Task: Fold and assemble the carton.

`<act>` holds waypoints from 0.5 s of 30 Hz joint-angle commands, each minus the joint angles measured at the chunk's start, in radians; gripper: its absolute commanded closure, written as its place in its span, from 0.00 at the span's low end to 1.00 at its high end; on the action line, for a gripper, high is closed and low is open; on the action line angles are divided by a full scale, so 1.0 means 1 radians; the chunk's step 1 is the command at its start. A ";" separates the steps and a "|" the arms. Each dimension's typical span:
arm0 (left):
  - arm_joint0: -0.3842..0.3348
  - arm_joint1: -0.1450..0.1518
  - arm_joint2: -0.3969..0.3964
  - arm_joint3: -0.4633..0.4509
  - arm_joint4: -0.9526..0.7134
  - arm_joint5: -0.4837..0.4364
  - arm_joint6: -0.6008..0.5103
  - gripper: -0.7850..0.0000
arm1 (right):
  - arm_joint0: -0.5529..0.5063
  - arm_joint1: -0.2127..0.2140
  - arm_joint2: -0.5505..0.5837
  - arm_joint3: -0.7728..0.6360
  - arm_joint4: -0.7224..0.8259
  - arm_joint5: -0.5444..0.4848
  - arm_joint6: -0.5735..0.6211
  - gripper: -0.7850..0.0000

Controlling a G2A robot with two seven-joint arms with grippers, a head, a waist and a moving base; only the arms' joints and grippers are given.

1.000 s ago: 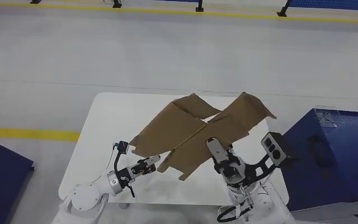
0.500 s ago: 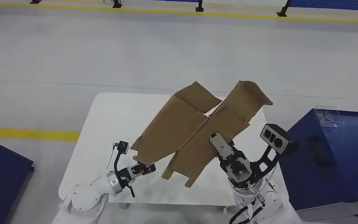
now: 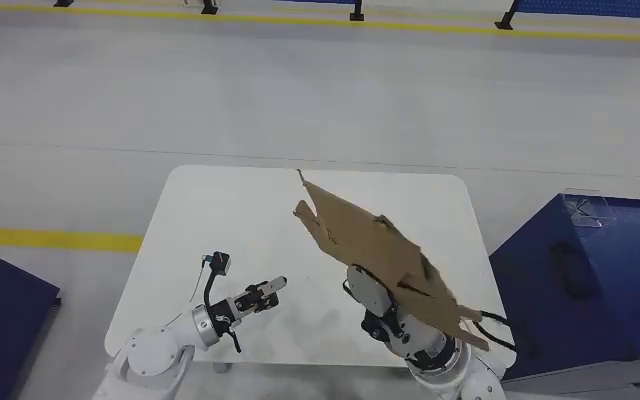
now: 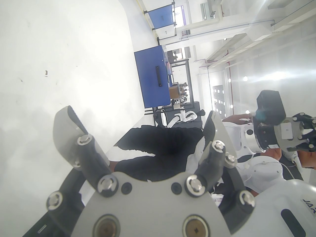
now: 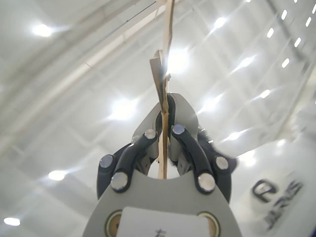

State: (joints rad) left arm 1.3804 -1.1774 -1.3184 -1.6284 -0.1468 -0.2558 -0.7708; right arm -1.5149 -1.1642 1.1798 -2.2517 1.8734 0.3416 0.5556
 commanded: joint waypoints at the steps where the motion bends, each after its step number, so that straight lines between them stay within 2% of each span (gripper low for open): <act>1: 0.000 0.000 0.000 0.000 0.000 0.000 0.000 0.00 | -0.005 0.002 0.023 0.019 0.325 0.148 -0.023 1.00; 4: 0.000 0.000 0.000 0.000 0.000 0.000 0.000 0.00 | -0.001 0.004 0.055 0.033 0.451 0.175 -0.081 1.00; 7: 0.000 0.000 0.000 0.000 0.000 0.000 0.000 0.00 | 0.005 0.003 0.089 0.032 0.389 0.130 -0.107 1.00; 9: 0.000 0.000 0.000 0.000 0.000 0.000 0.000 0.00 | 0.013 0.004 0.126 0.025 0.194 0.054 -0.103 1.00; 13: 0.001 0.000 -0.002 -0.002 0.004 0.001 0.011 0.00 | 0.010 0.008 0.165 0.050 -0.390 -0.183 -0.037 1.00; 15: 0.003 0.002 -0.012 -0.014 0.013 0.006 0.024 0.00 | -0.001 0.010 0.165 0.107 -0.614 -0.290 0.011 1.00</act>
State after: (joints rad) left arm 1.3824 -1.1767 -1.3236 -1.6350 -0.1385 -0.2524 -0.7549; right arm -1.5106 -1.1557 1.3455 -2.1820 1.5770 0.1306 0.5366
